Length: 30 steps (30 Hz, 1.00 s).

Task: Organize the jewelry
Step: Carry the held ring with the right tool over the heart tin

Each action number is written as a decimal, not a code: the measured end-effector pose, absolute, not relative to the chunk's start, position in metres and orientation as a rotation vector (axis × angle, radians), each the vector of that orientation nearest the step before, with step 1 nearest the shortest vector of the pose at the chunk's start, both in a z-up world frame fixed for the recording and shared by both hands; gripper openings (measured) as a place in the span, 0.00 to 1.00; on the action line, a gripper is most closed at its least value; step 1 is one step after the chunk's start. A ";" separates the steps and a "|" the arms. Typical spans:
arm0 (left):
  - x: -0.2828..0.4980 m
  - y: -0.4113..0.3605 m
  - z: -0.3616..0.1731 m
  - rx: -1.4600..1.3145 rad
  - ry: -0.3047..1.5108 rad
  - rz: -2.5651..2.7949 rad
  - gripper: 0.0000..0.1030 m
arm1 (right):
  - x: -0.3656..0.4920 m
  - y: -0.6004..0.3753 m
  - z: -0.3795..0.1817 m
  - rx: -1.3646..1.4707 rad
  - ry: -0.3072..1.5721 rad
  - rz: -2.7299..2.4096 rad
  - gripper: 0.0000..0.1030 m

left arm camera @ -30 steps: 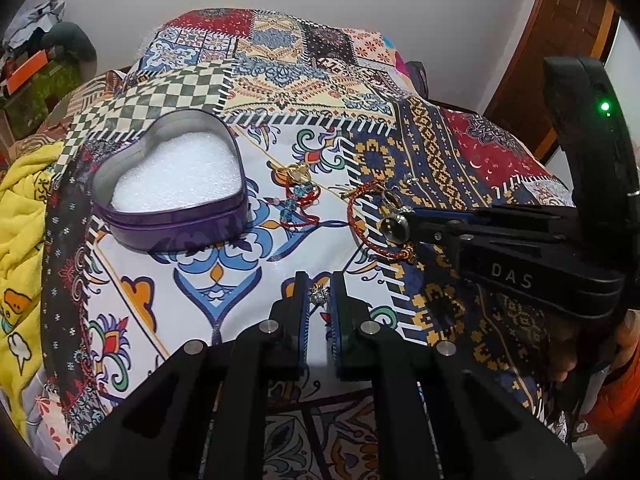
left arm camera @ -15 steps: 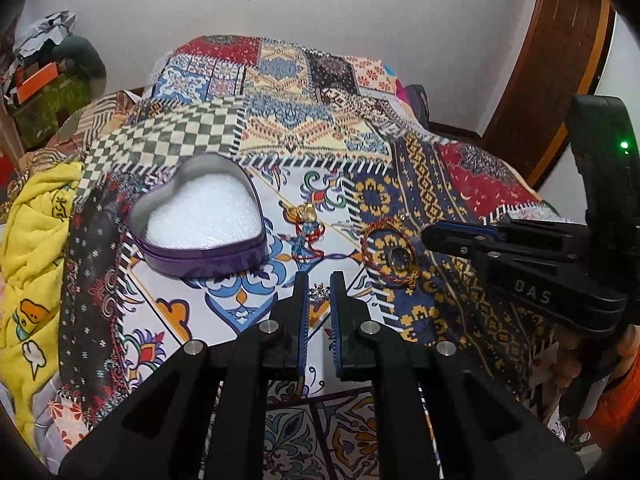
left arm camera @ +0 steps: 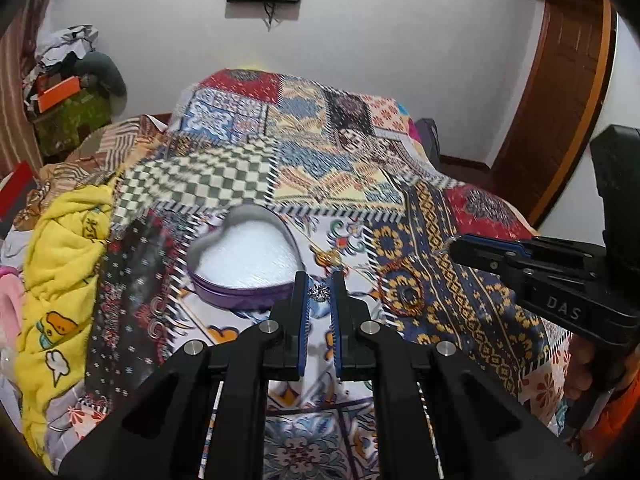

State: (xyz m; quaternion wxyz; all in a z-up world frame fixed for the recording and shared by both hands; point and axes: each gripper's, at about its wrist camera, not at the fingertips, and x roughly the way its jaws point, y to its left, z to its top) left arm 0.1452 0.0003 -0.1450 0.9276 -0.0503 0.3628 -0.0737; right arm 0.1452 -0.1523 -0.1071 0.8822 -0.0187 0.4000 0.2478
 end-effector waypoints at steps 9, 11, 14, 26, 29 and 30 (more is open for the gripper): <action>0.151 0.033 -0.130 -0.119 0.684 -0.086 0.08 | 0.154 -0.131 -0.089 -0.014 0.776 0.574 0.10; 0.154 0.040 -0.127 -0.124 0.672 -0.083 0.08 | 0.156 -0.124 -0.087 -0.014 0.770 0.590 0.10; 0.159 0.047 -0.125 -0.121 0.662 -0.084 0.08 | 0.162 -0.110 -0.086 -0.013 0.765 0.626 0.10; 0.194 0.066 -0.149 -0.155 0.734 -0.120 0.08 | 0.200 -0.069 -0.108 -0.028 0.853 0.734 0.10; 0.201 0.068 -0.159 -0.166 0.766 -0.136 0.08 | 0.207 -0.064 -0.112 -0.039 0.871 0.748 0.10; 0.204 0.069 -0.164 -0.169 0.780 -0.140 0.08 | 0.209 -0.062 -0.114 -0.041 0.879 0.754 0.10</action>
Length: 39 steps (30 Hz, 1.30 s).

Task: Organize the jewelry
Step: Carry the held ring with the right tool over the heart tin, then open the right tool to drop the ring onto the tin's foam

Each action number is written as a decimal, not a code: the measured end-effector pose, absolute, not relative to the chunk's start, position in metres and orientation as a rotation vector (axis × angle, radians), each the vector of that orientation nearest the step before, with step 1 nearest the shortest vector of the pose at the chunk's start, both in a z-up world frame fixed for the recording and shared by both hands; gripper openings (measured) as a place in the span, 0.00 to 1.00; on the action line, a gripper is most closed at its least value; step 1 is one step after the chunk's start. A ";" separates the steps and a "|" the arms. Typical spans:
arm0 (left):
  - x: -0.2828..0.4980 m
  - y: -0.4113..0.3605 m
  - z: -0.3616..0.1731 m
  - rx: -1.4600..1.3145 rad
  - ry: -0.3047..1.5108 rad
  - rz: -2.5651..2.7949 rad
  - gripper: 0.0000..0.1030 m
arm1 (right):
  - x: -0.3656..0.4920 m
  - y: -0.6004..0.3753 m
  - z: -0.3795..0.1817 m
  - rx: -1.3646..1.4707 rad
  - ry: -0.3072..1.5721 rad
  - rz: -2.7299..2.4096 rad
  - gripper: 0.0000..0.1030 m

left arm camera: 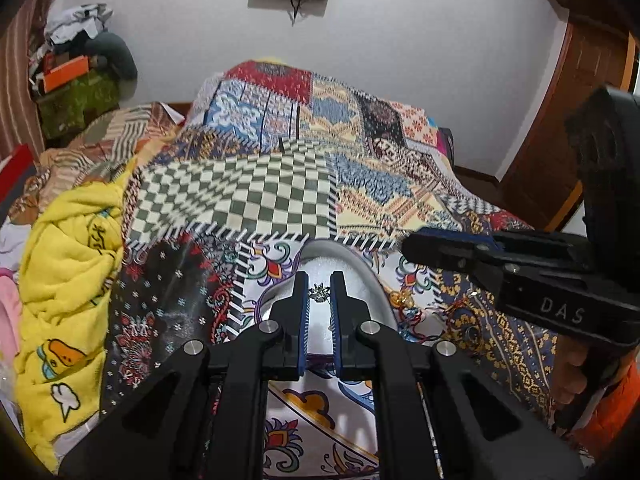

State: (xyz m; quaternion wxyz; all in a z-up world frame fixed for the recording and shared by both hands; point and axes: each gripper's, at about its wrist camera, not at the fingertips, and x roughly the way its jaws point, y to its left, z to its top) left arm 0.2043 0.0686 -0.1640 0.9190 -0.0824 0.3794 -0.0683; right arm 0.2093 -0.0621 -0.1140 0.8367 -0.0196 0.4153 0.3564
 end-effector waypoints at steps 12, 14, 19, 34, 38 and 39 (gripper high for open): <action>0.219 0.066 -0.183 -0.151 0.837 -0.161 0.08 | 0.226 -0.042 -0.134 -0.093 0.954 0.800 0.10; 0.219 0.066 -0.184 -0.146 0.838 -0.159 0.08 | 0.227 -0.041 -0.135 -0.096 0.958 0.802 0.10; 0.219 0.066 -0.183 -0.140 0.842 -0.153 0.08 | 0.229 -0.039 -0.136 -0.105 0.967 0.808 0.10; 0.201 0.075 -0.158 -0.158 0.808 -0.094 0.30 | 0.214 -0.059 -0.107 -0.110 0.906 0.762 0.17; 0.193 0.073 -0.147 -0.154 0.795 -0.088 0.33 | 0.204 -0.080 -0.091 -0.110 0.869 0.703 0.19; 0.190 0.073 -0.143 -0.153 0.791 -0.088 0.35 | 0.203 -0.083 -0.089 -0.108 0.864 0.693 0.21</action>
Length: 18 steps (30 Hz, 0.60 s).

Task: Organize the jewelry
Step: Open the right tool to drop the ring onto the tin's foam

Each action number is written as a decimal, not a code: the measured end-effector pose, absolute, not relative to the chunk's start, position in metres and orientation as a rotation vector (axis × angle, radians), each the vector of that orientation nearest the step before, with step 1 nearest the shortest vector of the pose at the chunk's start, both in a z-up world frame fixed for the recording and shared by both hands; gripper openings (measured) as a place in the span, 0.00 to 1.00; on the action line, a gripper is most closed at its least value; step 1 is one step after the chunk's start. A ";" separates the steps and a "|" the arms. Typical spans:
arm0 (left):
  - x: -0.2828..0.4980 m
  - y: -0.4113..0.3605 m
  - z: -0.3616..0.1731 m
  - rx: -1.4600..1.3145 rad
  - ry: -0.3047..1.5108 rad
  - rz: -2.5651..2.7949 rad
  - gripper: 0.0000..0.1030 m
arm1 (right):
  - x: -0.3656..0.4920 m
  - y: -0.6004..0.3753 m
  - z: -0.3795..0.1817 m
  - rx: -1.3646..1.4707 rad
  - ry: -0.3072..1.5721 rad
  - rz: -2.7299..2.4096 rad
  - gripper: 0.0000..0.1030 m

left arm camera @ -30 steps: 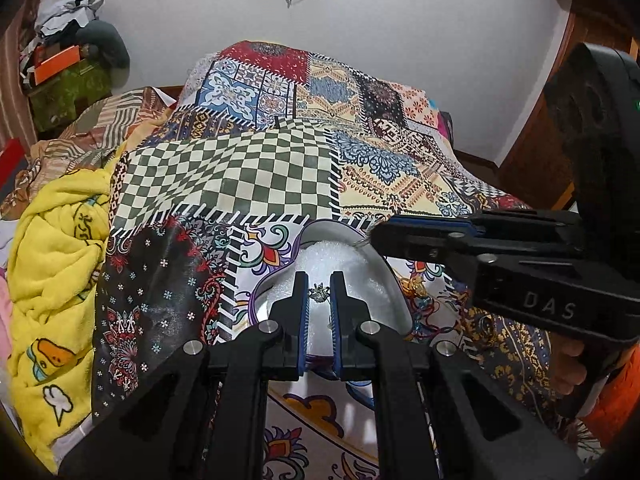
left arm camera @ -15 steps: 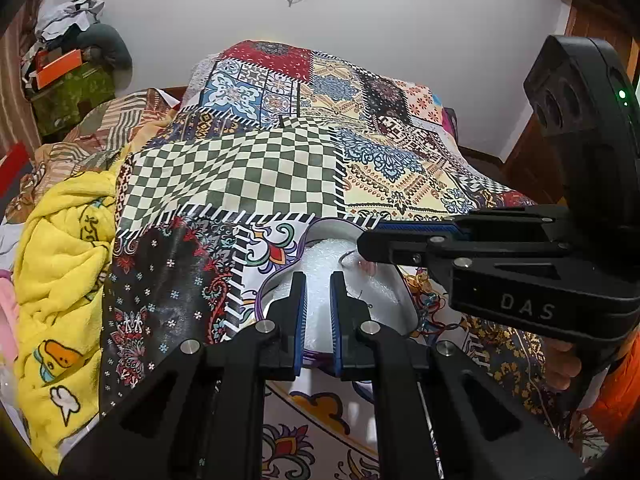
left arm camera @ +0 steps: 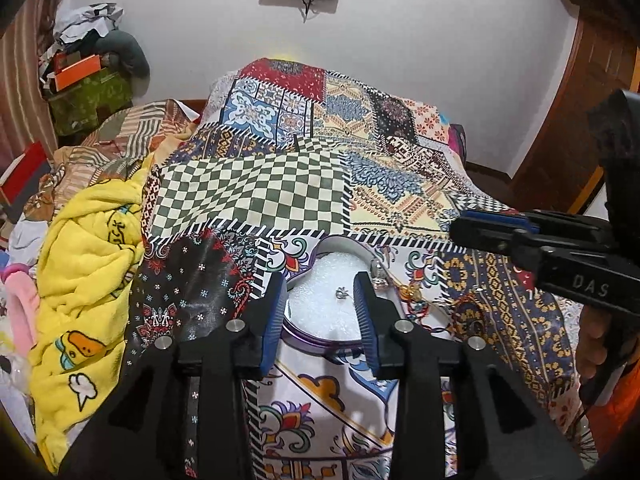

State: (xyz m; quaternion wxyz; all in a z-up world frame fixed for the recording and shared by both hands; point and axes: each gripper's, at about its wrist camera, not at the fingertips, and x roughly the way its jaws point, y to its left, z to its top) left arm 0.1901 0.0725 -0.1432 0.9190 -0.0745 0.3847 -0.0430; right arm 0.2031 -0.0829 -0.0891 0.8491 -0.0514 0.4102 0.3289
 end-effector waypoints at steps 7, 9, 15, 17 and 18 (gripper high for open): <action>0.173 0.058 -0.130 -0.119 0.778 -0.093 0.44 | 0.183 -0.123 -0.075 -0.108 0.813 0.571 0.43; 0.169 0.052 -0.129 -0.112 0.783 -0.104 0.44 | 0.177 -0.132 -0.075 -0.113 0.812 0.546 0.43; 0.161 0.030 -0.133 -0.089 0.817 -0.145 0.45 | 0.163 -0.157 -0.085 -0.098 0.853 0.500 0.43; 0.159 0.022 -0.138 -0.088 0.838 -0.166 0.45 | 0.159 -0.165 -0.090 -0.084 0.869 0.486 0.43; 0.159 0.018 -0.140 -0.086 0.847 -0.173 0.45 | 0.158 -0.170 -0.094 -0.076 0.881 0.478 0.43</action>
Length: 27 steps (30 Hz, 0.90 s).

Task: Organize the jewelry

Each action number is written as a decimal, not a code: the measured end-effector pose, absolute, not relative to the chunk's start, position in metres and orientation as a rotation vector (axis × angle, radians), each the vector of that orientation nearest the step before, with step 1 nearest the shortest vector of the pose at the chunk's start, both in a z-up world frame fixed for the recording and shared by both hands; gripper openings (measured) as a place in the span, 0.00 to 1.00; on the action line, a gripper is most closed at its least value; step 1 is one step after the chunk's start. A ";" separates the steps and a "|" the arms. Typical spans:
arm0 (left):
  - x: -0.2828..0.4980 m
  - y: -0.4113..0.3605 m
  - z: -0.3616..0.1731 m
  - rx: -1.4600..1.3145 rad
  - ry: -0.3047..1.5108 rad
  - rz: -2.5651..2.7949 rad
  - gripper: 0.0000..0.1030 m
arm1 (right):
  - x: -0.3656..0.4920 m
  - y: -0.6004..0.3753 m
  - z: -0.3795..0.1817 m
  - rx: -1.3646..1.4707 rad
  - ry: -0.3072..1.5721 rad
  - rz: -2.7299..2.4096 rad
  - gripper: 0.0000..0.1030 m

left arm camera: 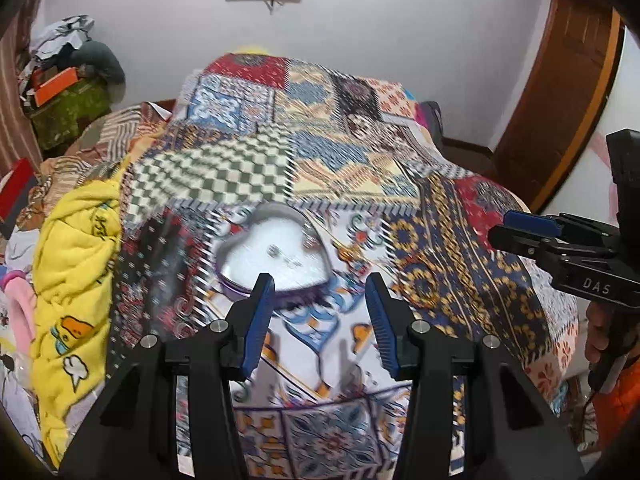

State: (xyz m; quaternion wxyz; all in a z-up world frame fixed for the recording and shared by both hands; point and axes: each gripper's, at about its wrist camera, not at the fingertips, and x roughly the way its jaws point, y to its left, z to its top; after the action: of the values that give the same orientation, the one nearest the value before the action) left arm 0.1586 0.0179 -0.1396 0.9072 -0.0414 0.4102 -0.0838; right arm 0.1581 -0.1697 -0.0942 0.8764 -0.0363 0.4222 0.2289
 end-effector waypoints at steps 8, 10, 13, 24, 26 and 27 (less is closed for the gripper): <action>0.159 -0.014 -0.163 -0.073 0.928 -0.231 0.45 | 0.143 -0.199 -0.113 -0.052 0.924 0.427 0.43; 0.161 -0.023 -0.168 -0.072 0.942 -0.254 0.45 | 0.140 -0.206 -0.115 -0.045 0.925 0.415 0.43; 0.166 -0.039 -0.173 -0.065 0.955 -0.296 0.45 | 0.137 -0.216 -0.116 -0.029 0.924 0.401 0.43; 0.203 -0.087 -0.192 -0.014 0.993 -0.388 0.11 | 0.135 -0.237 -0.126 0.024 0.935 0.391 0.43; 0.211 -0.092 -0.199 -0.003 1.005 -0.383 0.10 | 0.137 -0.241 -0.129 0.040 0.941 0.392 0.43; 0.215 -0.094 -0.203 0.005 1.015 -0.379 0.10 | 0.138 -0.242 -0.130 0.049 0.946 0.393 0.43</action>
State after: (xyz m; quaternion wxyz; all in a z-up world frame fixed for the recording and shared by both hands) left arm 0.2155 -0.0945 -0.2031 0.8568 0.0023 0.4831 -0.1803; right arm 0.1381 -0.2424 -0.1304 0.8713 0.0235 0.4527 0.1882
